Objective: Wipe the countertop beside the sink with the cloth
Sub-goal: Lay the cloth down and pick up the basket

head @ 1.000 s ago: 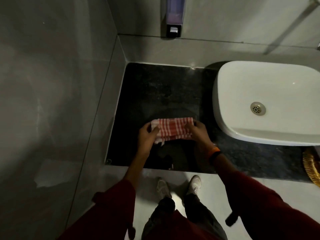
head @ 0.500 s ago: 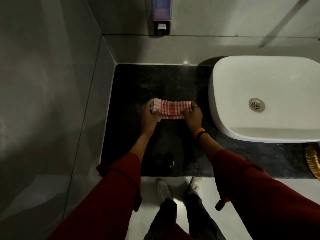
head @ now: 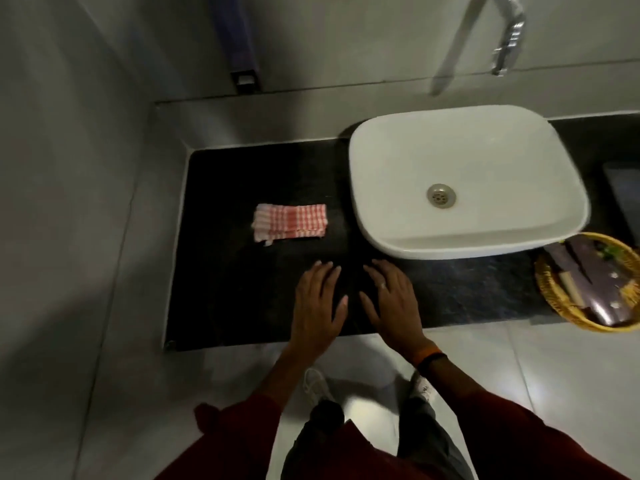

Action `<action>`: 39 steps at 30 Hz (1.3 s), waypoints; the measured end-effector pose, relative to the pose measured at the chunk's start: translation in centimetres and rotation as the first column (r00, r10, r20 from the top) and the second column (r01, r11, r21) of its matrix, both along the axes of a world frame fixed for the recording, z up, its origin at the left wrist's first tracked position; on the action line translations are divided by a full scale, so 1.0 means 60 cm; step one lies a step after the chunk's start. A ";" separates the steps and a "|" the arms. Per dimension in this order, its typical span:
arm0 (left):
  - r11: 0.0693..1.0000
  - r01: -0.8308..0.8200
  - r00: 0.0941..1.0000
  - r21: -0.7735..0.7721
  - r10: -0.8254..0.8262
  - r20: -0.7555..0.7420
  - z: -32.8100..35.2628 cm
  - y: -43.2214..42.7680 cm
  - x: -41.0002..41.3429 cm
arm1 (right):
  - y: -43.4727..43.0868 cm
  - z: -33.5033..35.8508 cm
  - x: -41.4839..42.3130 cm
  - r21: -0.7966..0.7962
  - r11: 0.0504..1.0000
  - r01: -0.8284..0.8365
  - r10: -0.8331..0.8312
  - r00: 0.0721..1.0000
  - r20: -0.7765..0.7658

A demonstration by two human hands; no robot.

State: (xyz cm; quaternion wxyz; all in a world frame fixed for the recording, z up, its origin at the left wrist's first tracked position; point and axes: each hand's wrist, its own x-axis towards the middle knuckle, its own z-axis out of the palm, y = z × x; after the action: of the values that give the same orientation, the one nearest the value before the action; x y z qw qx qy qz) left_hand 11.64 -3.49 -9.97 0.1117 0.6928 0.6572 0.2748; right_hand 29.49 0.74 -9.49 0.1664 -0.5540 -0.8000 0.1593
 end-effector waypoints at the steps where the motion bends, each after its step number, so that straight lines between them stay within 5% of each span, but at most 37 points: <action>1: 0.999 0.031 1.000 -0.008 -0.031 -0.002 0.000 -0.002 0.037 | -0.004 0.000 0.034 0.019 1.000 -0.006 0.006 1.000 0.018; 12: 0.967 0.243 0.970 -0.083 -0.244 -0.007 0.017 0.084 0.474 | 0.058 0.035 0.492 0.206 0.954 0.220 -0.228 0.973 0.018; 20: 0.909 0.150 0.969 -0.390 -0.057 0.238 0.024 0.122 0.692 | 0.129 0.026 0.719 0.117 0.884 0.452 -0.461 0.884 0.071; 27: 0.848 0.016 0.848 -0.529 0.269 0.457 0.029 0.157 0.766 | 0.192 0.003 0.787 -0.214 0.786 0.580 -0.579 0.812 0.073; 32: 0.789 -0.050 0.819 -0.612 0.384 0.427 0.042 0.171 0.774 | 0.189 0.006 0.803 -0.168 0.794 0.584 -0.593 0.805 -0.004; 39: 0.809 -0.033 0.853 -0.587 0.329 0.405 0.049 0.083 0.654 | 0.066 0.024 0.709 -0.187 0.833 0.520 -0.552 0.801 -0.232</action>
State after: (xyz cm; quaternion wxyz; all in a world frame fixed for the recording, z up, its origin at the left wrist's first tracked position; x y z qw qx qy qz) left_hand 50.87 1.47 -7.00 0.4443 0.4682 0.7233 0.2454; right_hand 72.01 4.70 -8.05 0.2830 -0.7384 -0.5687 0.2266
